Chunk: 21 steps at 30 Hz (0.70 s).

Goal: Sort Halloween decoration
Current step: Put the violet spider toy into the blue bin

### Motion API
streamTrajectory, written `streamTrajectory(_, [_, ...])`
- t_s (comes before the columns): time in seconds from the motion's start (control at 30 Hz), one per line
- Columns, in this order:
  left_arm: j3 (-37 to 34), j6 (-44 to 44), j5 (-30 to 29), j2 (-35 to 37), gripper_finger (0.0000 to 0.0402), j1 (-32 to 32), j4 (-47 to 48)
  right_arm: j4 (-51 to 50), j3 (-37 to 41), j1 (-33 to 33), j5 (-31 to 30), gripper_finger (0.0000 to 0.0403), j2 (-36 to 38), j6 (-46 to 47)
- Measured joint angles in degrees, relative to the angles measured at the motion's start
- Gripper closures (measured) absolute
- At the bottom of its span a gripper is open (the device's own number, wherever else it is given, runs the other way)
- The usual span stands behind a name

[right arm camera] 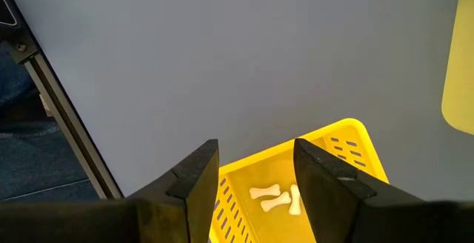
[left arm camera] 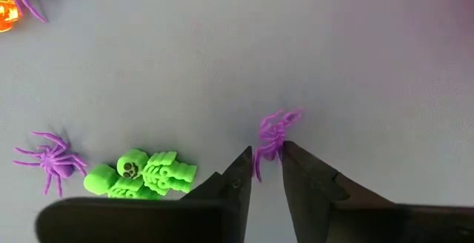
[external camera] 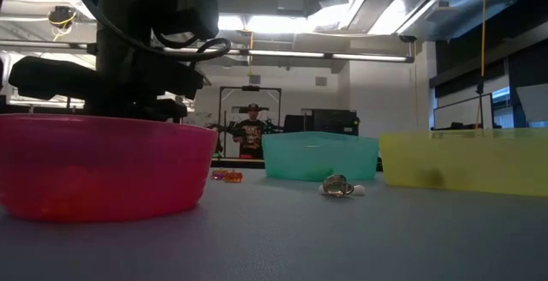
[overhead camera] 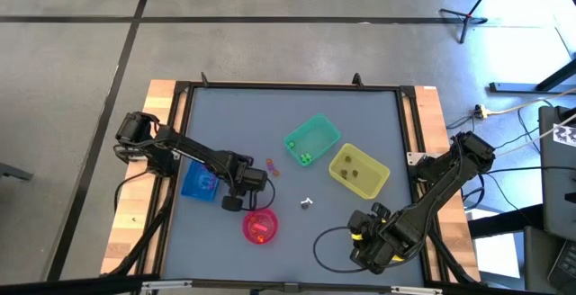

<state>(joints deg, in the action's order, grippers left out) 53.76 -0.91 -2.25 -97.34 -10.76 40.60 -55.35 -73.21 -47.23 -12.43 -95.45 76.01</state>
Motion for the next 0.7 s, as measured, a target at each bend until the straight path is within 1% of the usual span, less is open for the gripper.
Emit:
streamTrajectory(0.4, [0.0,0.0,0.0,0.0,0.0396,0.0,0.0,0.0,0.0,0.0,0.0,0.0230,0.0,0.0])
streamTrajectory(0.63, [0.0,0.1,0.0,0.0,0.0400,0.0,0.1,0.0,0.0,0.0,0.0,0.0230,0.0,0.0])
streamTrajectory(0.7, [0.4,0.1,0.2,0.0,0.0401,0.0,1.4,0.0,0.0,0.0,0.0,0.0230,0.0,0.0])
